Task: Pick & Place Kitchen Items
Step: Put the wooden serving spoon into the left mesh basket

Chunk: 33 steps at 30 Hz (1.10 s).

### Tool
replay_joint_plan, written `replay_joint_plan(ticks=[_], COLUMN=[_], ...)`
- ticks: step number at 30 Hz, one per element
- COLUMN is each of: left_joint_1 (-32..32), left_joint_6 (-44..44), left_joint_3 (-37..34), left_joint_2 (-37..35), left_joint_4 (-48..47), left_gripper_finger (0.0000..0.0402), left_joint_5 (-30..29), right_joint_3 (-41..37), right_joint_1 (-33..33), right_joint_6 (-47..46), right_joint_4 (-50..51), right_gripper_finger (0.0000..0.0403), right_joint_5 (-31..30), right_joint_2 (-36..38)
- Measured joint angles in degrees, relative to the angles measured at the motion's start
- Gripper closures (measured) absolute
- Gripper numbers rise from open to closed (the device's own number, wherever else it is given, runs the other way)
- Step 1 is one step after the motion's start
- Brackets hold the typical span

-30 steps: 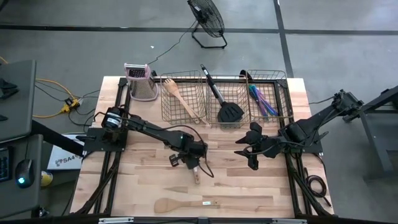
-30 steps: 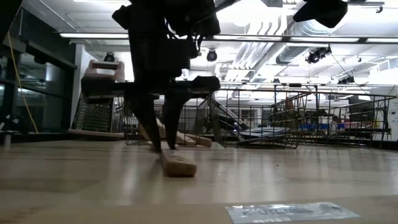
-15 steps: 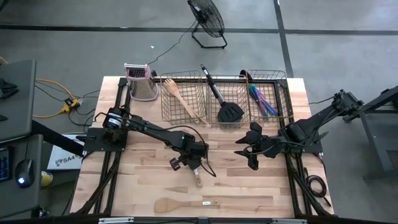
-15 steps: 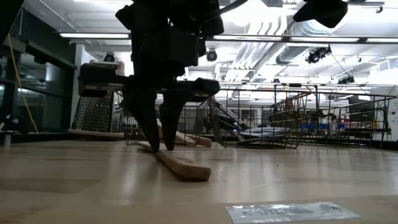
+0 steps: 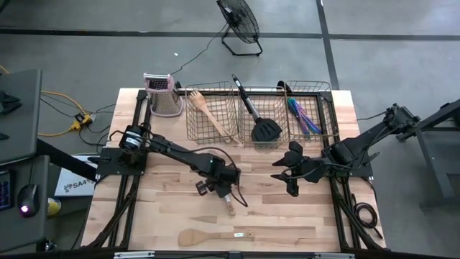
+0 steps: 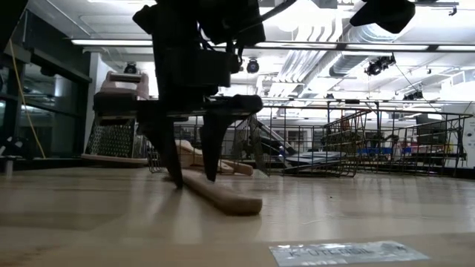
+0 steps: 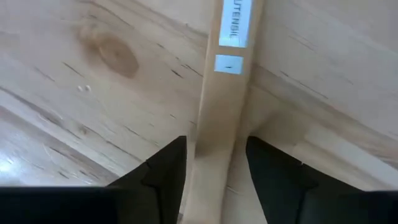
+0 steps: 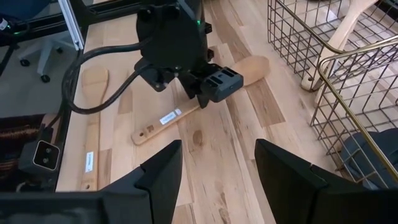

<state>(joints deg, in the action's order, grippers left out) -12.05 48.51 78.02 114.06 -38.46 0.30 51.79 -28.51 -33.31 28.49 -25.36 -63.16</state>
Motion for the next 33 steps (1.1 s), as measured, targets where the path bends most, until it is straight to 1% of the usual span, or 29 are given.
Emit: replay_joint_plan(ticks=[4,11,15,19,23,27,33], left_joint_1=[0.0,0.0,0.1,0.1,0.1,0.1,0.2], left_joint_6=[1.9,2.1,2.2,2.1,2.0,-0.8,-6.0], left_joint_3=[0.0,0.0,0.1,0.1,0.1,0.1,0.0], left_joint_2=[0.0,1.3,3.3,3.7,3.7,3.7,3.2], left_joint_4=[0.0,-2.0,-3.0,-3.5,-3.7,-3.7,-4.1], left_gripper_finger=[0.0231,0.0233,0.0254,0.0291,0.033,0.033,0.033], left_joint_5=[-0.2,0.0,1.7,3.2,3.4,4.0,7.1], right_joint_3=[0.0,0.0,0.0,0.0,0.0,0.0,0.0], right_joint_1=[0.0,0.0,0.0,0.0,0.0,0.0,0.0], right_joint_6=[-0.1,-0.1,-0.2,-0.5,-0.5,-0.5,-0.9], right_joint_4=[0.0,0.0,0.0,0.0,0.0,0.0,0.0], right_gripper_finger=[0.0208,0.0208,0.0208,0.0208,0.0208,0.0208,0.0208], right_joint_5=[0.1,0.1,0.2,0.2,0.2,0.2,0.2], right_joint_2=[0.0,0.0,0.0,0.0,0.0,0.0,0.0])
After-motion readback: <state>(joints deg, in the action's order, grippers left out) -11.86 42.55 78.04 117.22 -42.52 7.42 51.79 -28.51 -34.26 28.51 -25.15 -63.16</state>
